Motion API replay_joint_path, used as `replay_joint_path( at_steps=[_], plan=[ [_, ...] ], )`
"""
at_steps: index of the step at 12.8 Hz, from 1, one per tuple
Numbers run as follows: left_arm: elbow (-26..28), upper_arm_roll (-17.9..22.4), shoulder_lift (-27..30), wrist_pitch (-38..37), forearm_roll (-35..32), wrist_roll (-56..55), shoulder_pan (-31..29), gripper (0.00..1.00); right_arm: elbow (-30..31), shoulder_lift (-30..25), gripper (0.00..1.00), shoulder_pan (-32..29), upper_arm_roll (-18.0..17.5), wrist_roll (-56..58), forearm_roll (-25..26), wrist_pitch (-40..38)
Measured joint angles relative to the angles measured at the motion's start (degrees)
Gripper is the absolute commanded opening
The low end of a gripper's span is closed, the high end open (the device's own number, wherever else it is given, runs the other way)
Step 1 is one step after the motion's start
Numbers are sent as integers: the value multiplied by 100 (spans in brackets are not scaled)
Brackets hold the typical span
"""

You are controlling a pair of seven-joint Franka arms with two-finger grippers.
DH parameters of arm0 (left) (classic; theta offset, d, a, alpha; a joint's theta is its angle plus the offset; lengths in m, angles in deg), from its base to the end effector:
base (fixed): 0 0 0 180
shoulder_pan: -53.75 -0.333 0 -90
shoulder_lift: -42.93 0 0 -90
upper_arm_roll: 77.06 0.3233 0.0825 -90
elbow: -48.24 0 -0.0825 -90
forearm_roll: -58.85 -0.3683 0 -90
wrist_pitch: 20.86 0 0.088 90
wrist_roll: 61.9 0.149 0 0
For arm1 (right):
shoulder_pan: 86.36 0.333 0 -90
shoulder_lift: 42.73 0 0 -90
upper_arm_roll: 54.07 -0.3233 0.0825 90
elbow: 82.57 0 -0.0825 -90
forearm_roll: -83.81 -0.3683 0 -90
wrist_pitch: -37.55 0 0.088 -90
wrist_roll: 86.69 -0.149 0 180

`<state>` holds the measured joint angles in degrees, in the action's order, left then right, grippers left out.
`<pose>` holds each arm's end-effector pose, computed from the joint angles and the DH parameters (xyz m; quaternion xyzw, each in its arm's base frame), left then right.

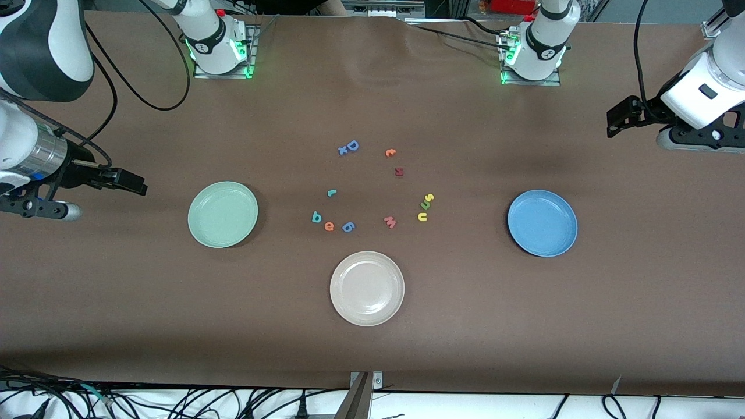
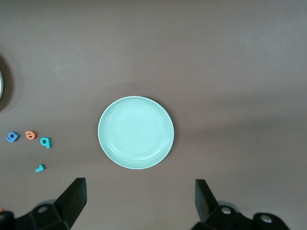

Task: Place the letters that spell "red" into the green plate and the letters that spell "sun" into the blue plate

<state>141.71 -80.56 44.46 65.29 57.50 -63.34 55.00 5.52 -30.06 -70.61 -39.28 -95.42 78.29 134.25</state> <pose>0.5157 -0.0396 0.5713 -0.9982 0.0286 0.0498 0.0153 0.6042 0.0359 0.4917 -0.9967 0.0727 0.0332 0.0168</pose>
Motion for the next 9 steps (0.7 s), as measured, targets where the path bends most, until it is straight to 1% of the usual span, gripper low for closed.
replay_joint_path(
  at_steps=[9],
  plan=[
    [-15, -49, 34, -26, 0, 1, -10, 100, -4, 3, 100, -53, 14, -1, 0, 71]
  ],
)
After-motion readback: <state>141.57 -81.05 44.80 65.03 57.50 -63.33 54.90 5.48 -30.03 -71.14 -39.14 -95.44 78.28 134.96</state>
